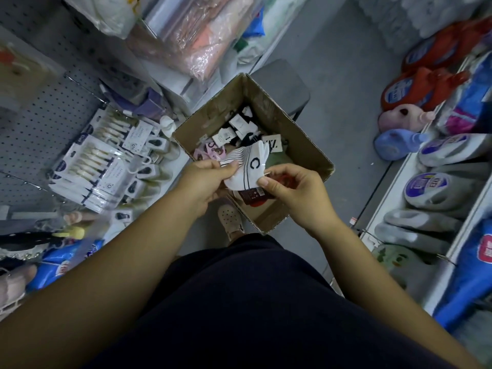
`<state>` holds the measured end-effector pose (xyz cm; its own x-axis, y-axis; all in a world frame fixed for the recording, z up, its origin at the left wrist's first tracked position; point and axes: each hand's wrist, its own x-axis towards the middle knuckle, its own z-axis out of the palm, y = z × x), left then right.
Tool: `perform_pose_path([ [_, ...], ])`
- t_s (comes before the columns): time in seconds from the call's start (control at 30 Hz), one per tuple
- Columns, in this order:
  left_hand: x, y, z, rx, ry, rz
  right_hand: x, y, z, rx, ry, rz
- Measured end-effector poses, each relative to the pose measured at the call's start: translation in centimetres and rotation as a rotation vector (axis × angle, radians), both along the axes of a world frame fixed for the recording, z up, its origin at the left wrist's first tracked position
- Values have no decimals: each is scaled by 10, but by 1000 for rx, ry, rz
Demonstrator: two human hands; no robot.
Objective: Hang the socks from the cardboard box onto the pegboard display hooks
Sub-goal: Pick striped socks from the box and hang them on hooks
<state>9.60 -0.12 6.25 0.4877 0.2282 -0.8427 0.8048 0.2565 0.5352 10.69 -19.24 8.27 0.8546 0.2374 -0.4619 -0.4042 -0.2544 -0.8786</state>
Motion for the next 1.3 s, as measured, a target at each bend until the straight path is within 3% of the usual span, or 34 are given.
perform_pose_path([
  [0.13, -12, 16, 15, 132, -137, 125, -3, 10, 5, -36, -48, 35],
  [0.47, -52, 71, 66, 59, -352, 449, 20, 60, 44, -1, -156, 283],
  [0.63, -95, 93, 82, 7, -511, 464, 23, 99, 74, 160, -69, 435],
  [0.77, -130, 98, 97, 16, -597, 513, 4, 142, 82, 269, 128, 605],
  [1.03, -225, 137, 123, -217, -633, 862, -80, 202, 99, 216, 51, 919],
  [1.17, -283, 160, 138, -125, -609, 918, -127, 217, 107, 152, -58, 1061],
  [1.3, -335, 175, 150, 63, -621, 956, -169, 237, 117, 145, -33, 1065],
])
